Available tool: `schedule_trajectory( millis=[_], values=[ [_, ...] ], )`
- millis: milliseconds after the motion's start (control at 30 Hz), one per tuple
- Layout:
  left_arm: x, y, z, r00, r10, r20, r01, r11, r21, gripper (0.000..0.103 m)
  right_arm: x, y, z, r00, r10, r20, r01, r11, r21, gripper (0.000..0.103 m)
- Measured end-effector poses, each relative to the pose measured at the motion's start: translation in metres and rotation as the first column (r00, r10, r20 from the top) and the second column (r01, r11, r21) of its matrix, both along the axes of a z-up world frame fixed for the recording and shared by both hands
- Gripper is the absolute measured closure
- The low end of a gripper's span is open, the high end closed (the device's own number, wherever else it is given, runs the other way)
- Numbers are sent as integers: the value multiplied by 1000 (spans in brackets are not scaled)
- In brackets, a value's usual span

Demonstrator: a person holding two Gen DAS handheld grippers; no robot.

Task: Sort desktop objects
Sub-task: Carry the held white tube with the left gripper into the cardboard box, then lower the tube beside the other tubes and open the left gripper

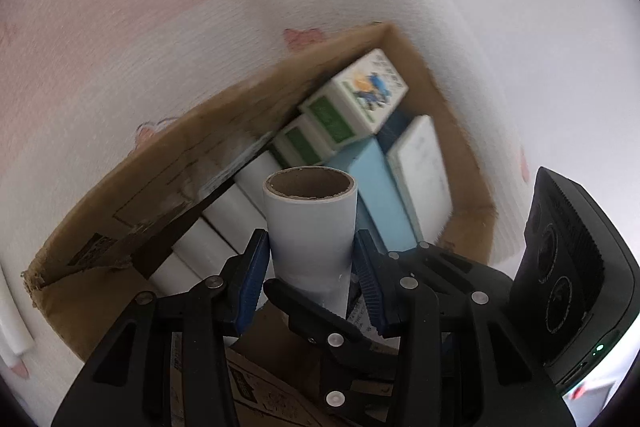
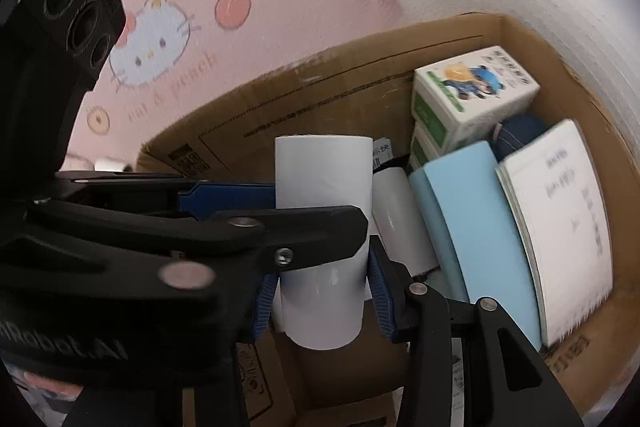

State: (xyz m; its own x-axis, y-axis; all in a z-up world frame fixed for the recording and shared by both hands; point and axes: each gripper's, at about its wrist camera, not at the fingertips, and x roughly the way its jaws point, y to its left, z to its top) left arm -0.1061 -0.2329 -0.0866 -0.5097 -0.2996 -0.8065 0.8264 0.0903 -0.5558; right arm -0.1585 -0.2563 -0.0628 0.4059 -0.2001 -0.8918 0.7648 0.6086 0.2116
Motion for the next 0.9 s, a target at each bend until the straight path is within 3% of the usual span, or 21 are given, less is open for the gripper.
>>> schedule_trajectory(
  millis=[267,533,700,900],
  values=[
    [-2,-11,-7,996,-19,82,11,996,91,56,8,-21,-16,999,51,10,-52,989,142,64],
    [-2,-21,-28,1000,22,11,-23,986,166,56,0,-30,-30,1000,15,-14,-12,976,216,64],
    [-7,-24,-45,995,82,-57,-67,972,227,56,-12,-38,-36,994,-41,-96,66,959,274,63],
    [-5,-25,-58,986,139,-91,-109,954,281,56,-24,-39,-38,990,-83,-117,113,955,275,62]
  ],
)
